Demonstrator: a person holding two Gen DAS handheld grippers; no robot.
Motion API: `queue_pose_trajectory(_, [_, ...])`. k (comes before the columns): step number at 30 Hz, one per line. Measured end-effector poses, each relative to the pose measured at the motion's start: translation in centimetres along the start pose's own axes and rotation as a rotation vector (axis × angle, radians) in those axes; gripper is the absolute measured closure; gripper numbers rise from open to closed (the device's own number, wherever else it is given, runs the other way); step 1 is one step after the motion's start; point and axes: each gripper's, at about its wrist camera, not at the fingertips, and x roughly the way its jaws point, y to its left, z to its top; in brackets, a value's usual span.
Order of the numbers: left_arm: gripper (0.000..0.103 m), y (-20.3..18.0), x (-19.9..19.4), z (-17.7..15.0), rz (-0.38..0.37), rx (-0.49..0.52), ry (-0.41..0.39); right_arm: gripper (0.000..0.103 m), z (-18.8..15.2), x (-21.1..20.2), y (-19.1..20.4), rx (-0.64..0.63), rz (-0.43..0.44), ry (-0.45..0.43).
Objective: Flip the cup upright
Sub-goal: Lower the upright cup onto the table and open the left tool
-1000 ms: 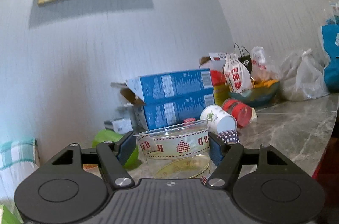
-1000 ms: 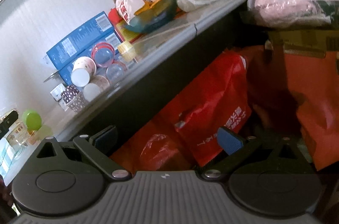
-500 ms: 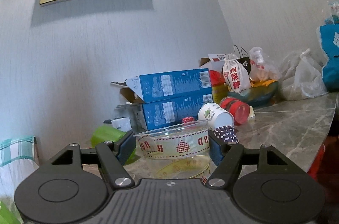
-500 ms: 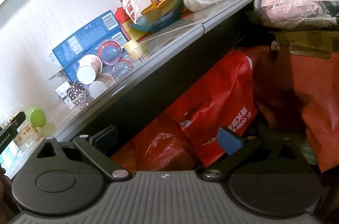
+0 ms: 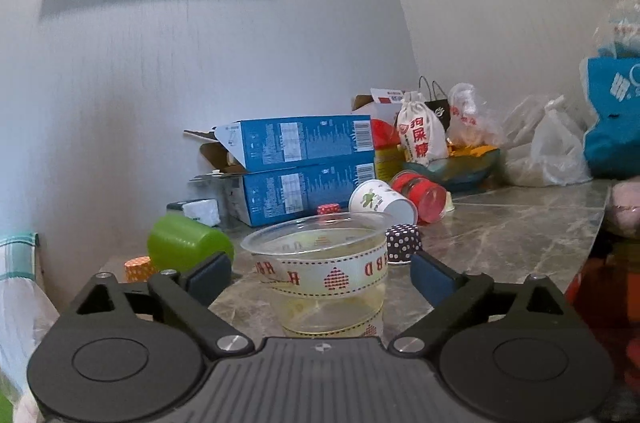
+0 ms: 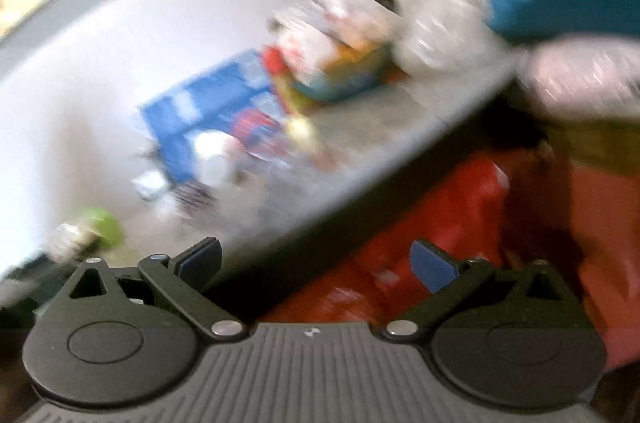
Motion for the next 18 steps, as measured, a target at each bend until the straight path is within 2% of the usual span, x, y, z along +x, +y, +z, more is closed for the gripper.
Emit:
queue_pose_trajectory(2, [0.005, 0.7, -0.2, 0.1, -0.025, -0.029, 0.006, 0.001, 1.1, 0.3, 2.6, -0.084, 0.041, -0.015])
queue_pose_trajectory(5, [0.005, 2.0, -1.0, 0.7, -0.042, -0.066, 0.007, 0.001, 2.0, 1.7, 5.4, -0.147, 0.123, 0.015])
queue_pose_trajectory(9, [0.004, 4.1, -2.2, 2.1, -0.067, -0.102, 0.036, 0.001, 2.5, 3.0, 7.8, -0.229, 0.153, 0.043])
queue_pose_trajectory(13, [0.004, 6.2, -2.5, 3.8, -0.113, -0.138, 0.176, 0.001, 2.8, 3.2, 9.5, -0.27, 0.179, 0.063])
queue_pose_trajectory(16, [0.004, 7.0, -1.8, 5.1, -0.154, -0.124, 0.325, 0.001, 3.2, 3.0, 11.3, -0.343, 0.109, 0.035])
queue_pose_trajectory(18, [0.004, 7.8, -2.1, 5.8, -0.199, -0.15, 0.367, 0.001, 3.6, 2.8, 12.2, -0.386, 0.079, 0.035])
